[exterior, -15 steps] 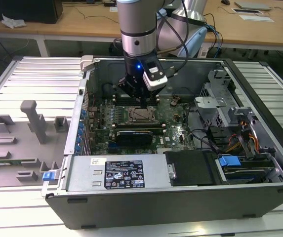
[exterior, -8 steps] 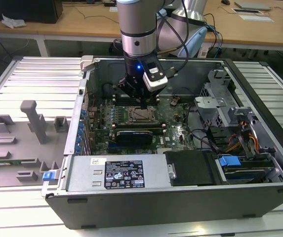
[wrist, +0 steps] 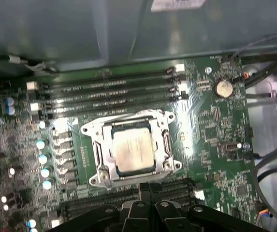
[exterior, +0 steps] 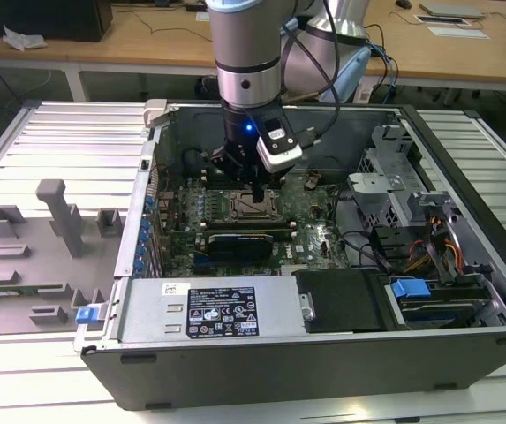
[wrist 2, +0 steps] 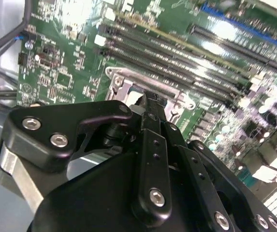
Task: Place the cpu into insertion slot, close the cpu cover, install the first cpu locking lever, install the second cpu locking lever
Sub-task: 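Install the second cpu locking lever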
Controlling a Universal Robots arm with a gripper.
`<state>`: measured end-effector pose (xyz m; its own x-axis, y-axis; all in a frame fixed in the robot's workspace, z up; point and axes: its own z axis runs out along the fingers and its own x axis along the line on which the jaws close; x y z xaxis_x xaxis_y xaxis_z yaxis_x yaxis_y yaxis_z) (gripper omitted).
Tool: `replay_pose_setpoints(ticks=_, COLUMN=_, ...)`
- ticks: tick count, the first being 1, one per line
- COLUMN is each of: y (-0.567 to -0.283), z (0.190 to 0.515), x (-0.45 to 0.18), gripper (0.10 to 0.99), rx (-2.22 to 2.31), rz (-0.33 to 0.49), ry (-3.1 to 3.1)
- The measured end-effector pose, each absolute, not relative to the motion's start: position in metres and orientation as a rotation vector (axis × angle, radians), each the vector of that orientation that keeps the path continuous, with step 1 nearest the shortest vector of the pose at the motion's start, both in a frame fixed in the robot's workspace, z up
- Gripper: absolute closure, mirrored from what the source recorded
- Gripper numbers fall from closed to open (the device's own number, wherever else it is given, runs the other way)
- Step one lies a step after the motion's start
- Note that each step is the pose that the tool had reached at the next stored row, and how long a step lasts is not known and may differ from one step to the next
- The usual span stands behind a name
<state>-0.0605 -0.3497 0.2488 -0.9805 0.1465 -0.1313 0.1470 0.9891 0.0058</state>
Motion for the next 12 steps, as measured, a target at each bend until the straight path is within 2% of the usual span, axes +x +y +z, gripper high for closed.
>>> replay_pose_setpoints(ticks=12, y=-0.354, z=0.235, x=-0.072, gripper=0.98, rx=0.152, rz=0.003, ry=3.007)
